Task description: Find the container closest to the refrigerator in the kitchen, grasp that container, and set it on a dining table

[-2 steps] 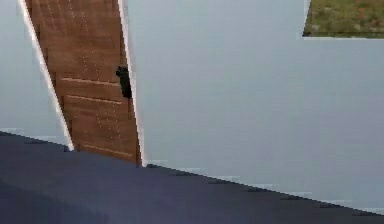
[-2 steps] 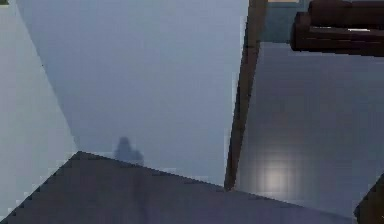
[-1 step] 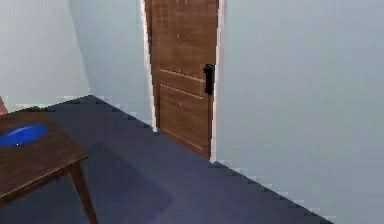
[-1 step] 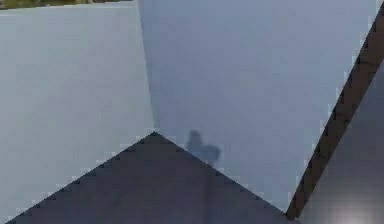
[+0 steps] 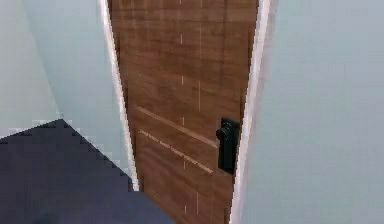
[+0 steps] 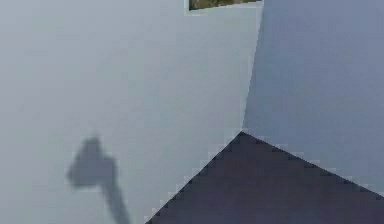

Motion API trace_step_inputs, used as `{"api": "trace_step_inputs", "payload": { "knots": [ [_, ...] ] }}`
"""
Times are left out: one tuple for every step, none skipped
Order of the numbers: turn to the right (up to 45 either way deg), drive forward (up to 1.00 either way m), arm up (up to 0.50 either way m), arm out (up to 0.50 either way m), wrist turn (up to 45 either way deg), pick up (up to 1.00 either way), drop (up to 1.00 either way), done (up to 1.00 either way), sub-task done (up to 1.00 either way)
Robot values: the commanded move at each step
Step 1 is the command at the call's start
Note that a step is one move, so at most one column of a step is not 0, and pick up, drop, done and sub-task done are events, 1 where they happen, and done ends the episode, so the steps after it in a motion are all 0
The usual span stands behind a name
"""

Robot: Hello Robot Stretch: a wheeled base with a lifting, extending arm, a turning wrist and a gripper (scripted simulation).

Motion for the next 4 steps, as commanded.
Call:
{"api": "trace_step_inputs", "payload": {
  "knots": [
    [-33.0, 0.0, 0.0, 0.0, 0.0, 0.0, 0.0, 0.0, 0.0],
    [0.0, 0.05, 0.0, 0.0, 0.0, 0.0, 0.0, 0.0, 0.0],
    [-15.0, 0.0, 0.0, 0.0, 0.0, 0.0, 0.0, 0.0, 0.0],
    [0.0, 1.0, 0.0, 0.0, 0.0, 0.0, 0.0, 0.0, 0.0]
  ]
}}
